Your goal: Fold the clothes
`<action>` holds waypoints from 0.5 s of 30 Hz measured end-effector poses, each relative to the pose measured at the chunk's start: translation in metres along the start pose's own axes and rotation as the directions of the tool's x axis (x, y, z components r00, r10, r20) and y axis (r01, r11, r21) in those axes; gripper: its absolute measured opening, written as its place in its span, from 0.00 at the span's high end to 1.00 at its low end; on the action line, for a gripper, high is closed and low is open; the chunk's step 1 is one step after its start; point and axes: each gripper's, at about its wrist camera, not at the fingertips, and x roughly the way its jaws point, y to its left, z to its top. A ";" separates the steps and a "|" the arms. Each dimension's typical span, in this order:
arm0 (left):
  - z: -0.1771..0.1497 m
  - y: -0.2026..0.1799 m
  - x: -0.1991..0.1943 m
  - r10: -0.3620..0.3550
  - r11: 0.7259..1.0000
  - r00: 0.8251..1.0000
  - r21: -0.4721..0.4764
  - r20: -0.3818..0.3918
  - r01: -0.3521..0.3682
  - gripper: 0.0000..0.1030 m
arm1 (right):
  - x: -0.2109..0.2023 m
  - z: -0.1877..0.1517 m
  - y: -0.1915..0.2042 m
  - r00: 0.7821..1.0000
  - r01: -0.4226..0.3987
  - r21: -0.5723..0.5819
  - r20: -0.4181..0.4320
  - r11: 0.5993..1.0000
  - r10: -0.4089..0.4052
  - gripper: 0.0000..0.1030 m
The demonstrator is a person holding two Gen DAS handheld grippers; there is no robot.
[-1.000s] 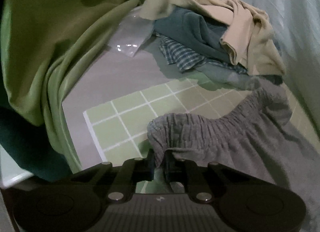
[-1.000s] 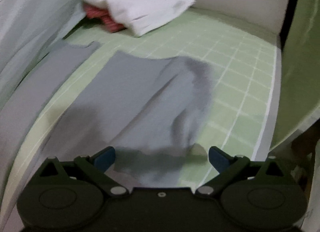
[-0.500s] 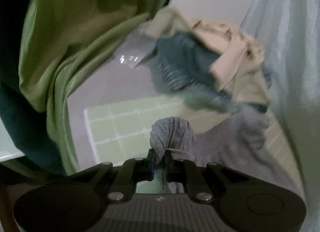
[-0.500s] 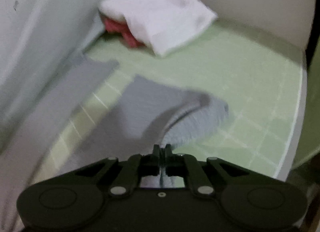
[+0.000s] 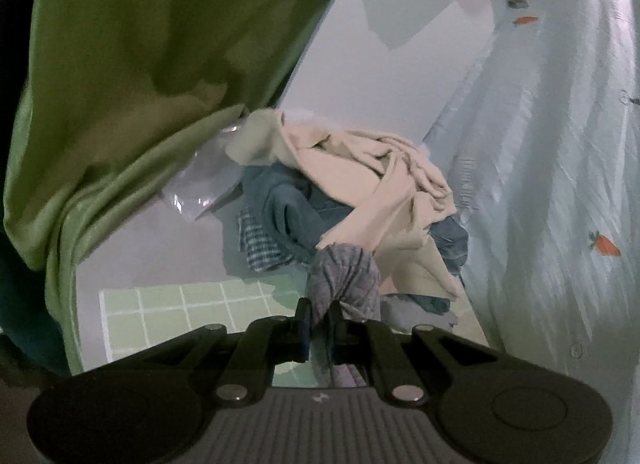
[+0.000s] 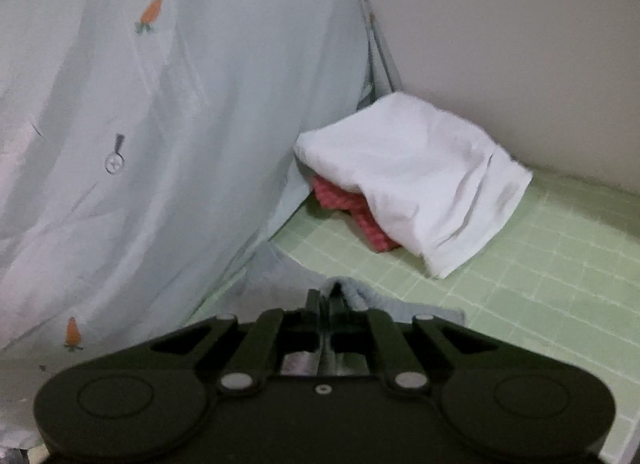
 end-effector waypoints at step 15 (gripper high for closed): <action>0.005 -0.063 0.095 0.057 0.998 0.997 0.015 -0.043 -0.057 0.91 | 0.143 0.015 0.069 0.989 0.062 -0.030 -0.132 0.998 -0.065 0.96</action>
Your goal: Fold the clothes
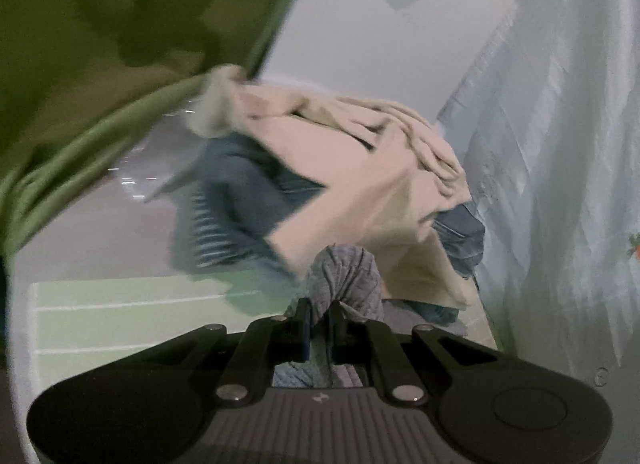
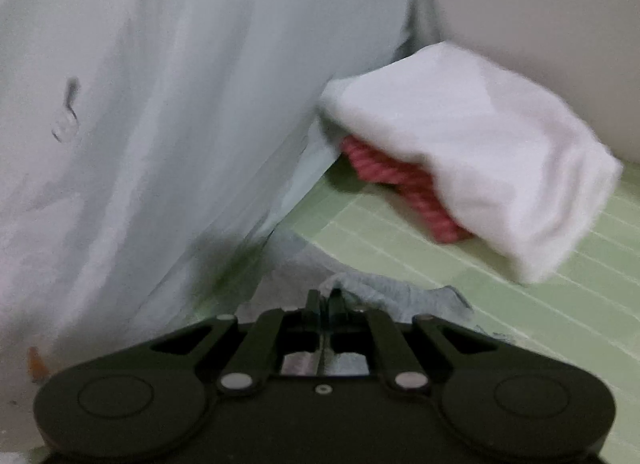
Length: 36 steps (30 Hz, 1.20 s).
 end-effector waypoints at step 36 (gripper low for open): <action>-0.188 -0.115 -0.017 -0.033 0.725 0.983 0.673 -0.180 0.147 0.16 | 0.043 -0.113 0.064 0.976 0.165 -0.303 -0.090 0.939 -0.200 0.97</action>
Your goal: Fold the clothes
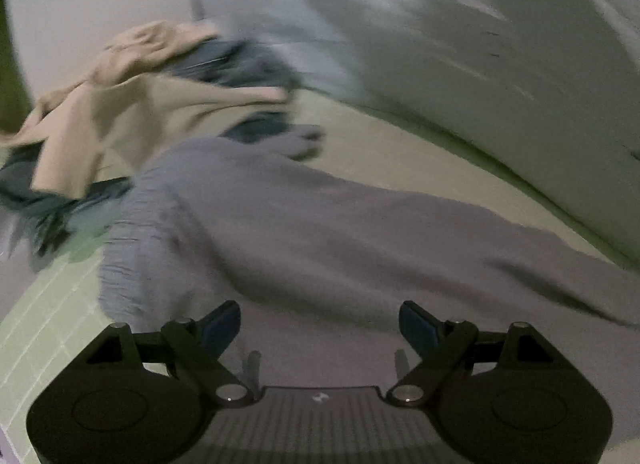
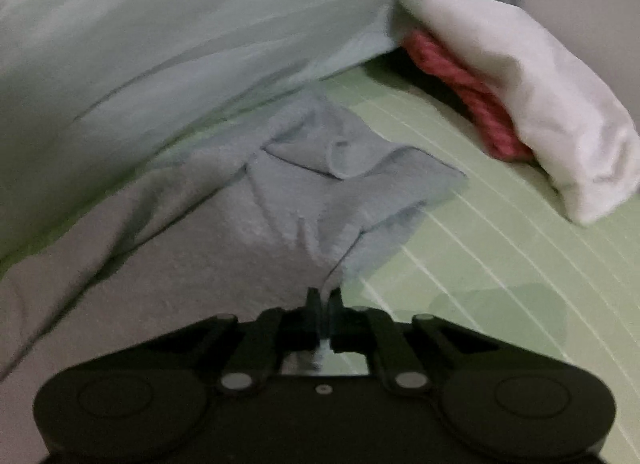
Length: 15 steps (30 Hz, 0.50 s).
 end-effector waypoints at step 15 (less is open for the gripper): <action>-0.080 -0.066 -0.047 -0.124 0.979 0.986 0.151 -0.108 0.140 0.16 | -0.101 -0.108 -0.115 0.994 -0.107 -0.059 -0.033 0.992 0.105 0.73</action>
